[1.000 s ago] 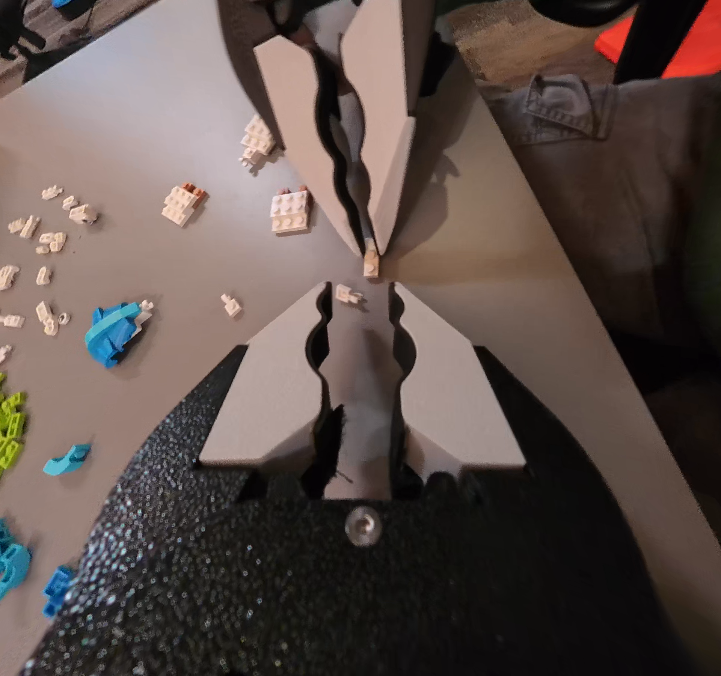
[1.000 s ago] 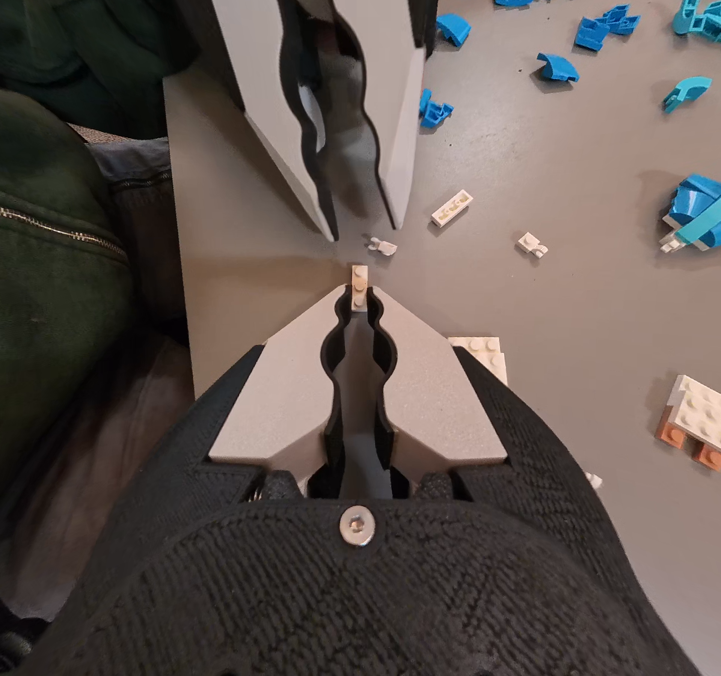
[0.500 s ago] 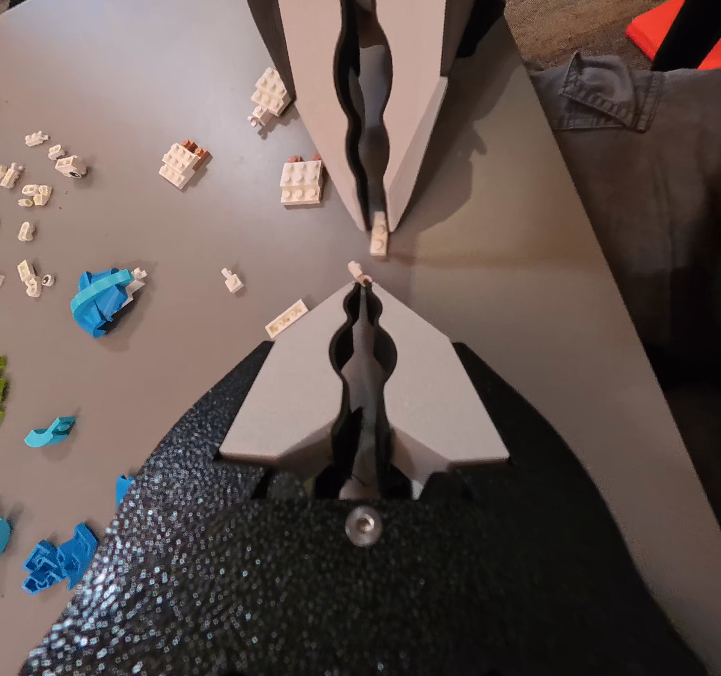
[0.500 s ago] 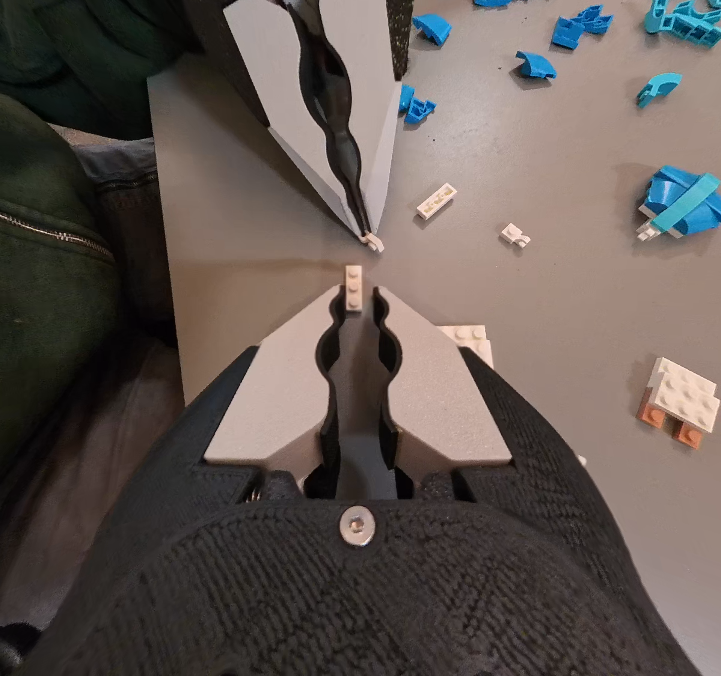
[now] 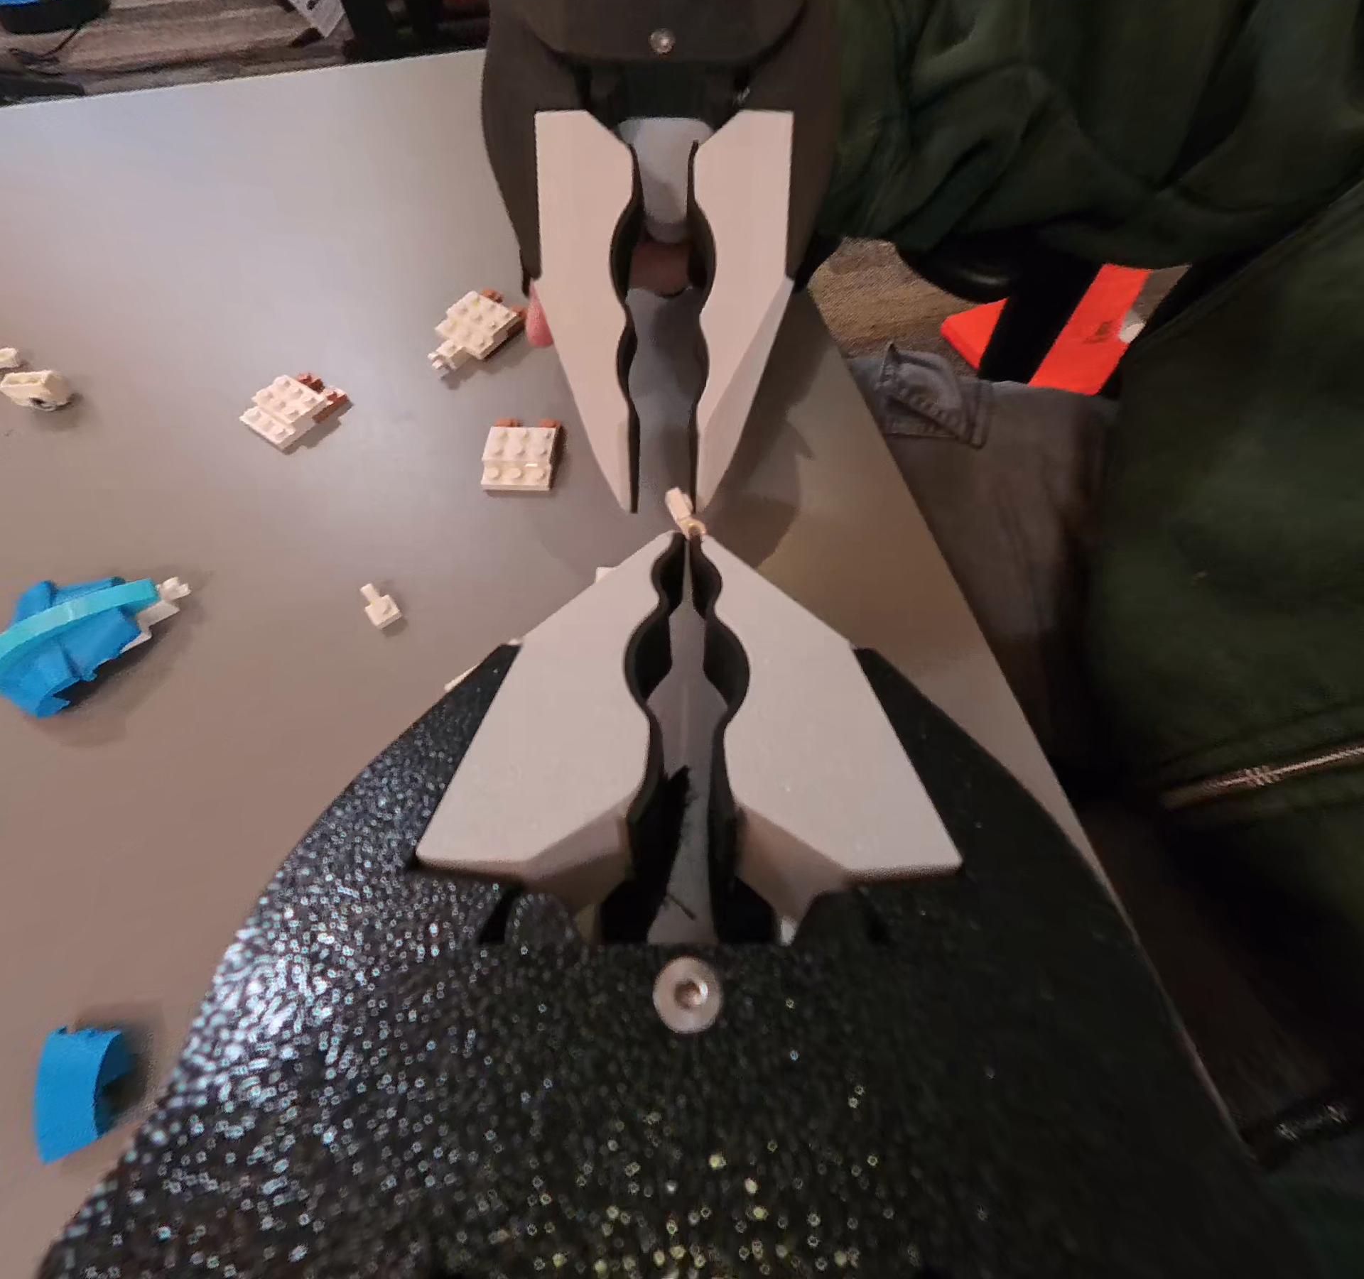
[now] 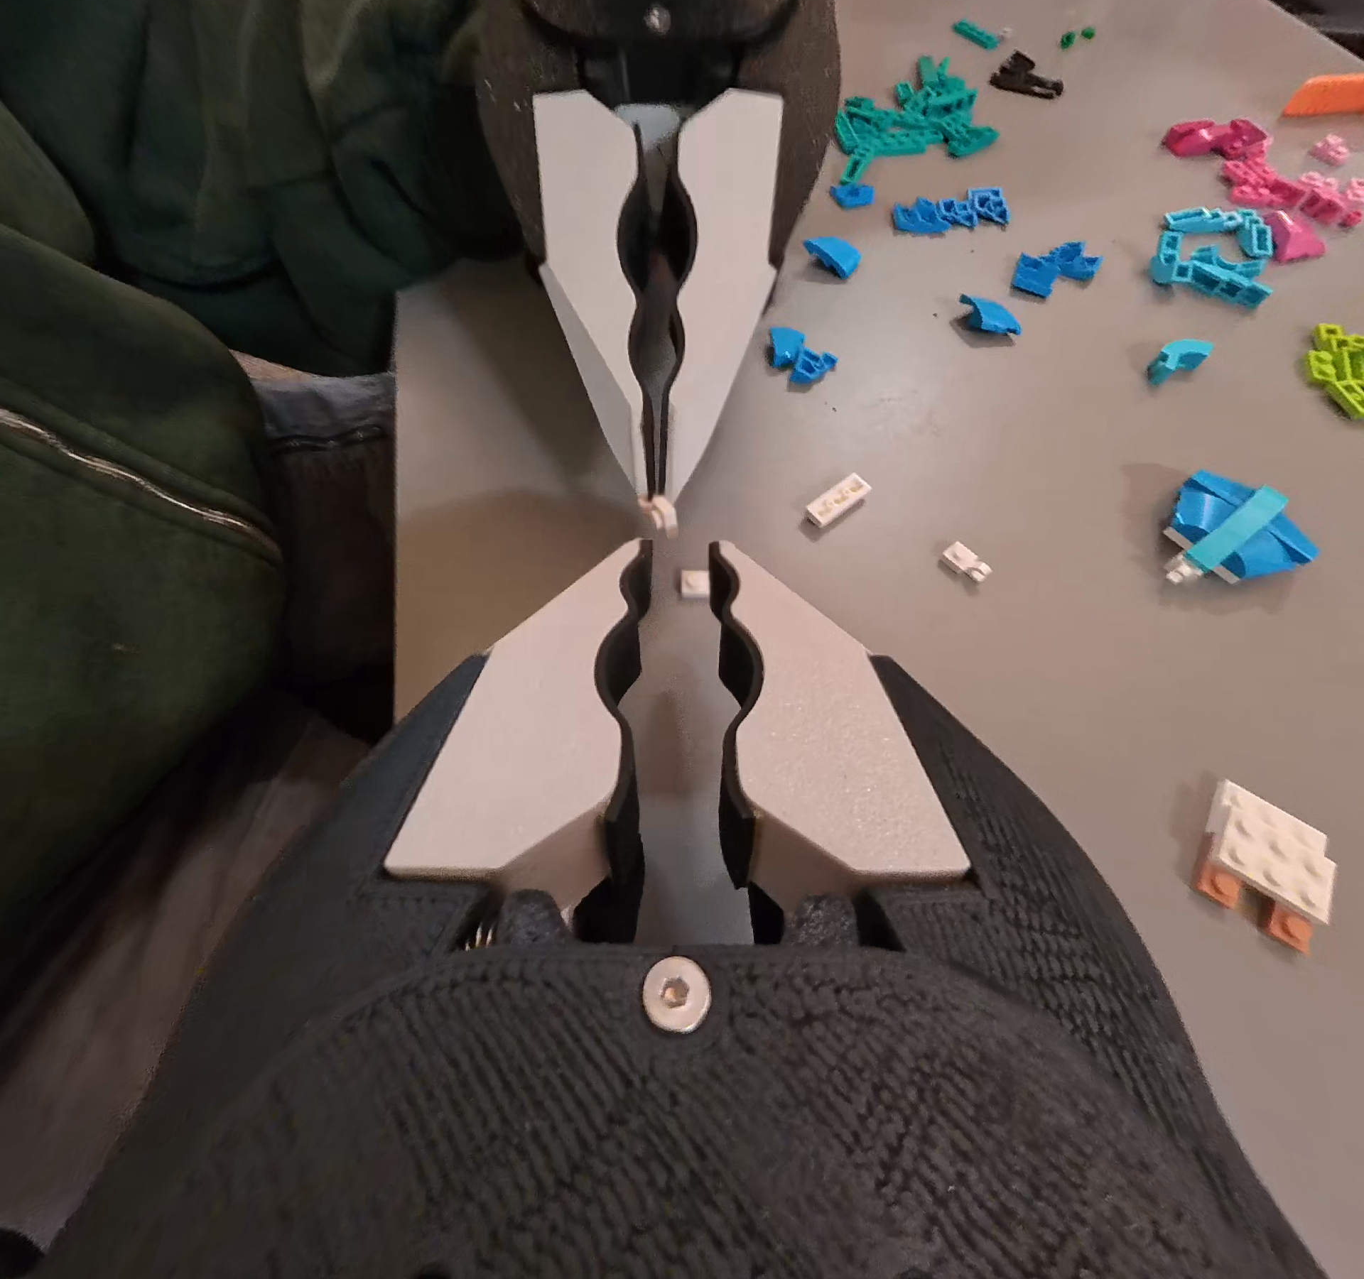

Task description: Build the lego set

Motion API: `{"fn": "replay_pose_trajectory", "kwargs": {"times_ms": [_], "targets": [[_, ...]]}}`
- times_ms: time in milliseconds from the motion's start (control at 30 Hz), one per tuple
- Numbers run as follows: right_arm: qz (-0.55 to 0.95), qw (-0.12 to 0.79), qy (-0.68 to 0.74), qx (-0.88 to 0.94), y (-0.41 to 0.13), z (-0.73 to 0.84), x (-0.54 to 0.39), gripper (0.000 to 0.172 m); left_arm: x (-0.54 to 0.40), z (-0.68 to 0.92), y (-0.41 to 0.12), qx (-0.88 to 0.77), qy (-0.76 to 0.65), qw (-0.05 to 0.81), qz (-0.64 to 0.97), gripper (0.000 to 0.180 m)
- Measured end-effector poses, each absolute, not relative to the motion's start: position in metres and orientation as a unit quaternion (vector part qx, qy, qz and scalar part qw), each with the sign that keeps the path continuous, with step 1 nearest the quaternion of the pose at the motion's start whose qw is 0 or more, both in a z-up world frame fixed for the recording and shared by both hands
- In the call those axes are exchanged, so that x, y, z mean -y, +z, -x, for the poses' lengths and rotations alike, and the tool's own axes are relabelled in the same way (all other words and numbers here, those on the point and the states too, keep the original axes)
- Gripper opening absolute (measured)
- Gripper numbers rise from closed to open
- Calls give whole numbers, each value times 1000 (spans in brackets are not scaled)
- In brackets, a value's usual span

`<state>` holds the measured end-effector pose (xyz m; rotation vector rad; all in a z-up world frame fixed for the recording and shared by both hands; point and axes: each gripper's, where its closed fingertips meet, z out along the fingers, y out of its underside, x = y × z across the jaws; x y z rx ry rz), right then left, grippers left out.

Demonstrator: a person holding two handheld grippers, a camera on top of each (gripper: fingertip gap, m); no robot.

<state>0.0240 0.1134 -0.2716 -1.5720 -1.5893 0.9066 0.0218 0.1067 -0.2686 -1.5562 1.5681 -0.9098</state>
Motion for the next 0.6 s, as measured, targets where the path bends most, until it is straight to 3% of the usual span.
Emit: {"fn": "replay_pose_trajectory", "kwargs": {"times_ms": [233,300,500,600], "targets": [[594,340,396,613,-264,-20,-101,6,-99,-23,-267,-611,-384,351,597,0],[599,336,406,603,-262,-20,-102,5,-99,-23,-265,-611,-382,357,594,7],[643,333,442,529,-254,-22,-119,5,-114,-25,-253,-634,-282,470,546,33],[650,323,469,502,-250,-22,-121,4,-113,-28,-246,-655,-225,520,499,30]]}}
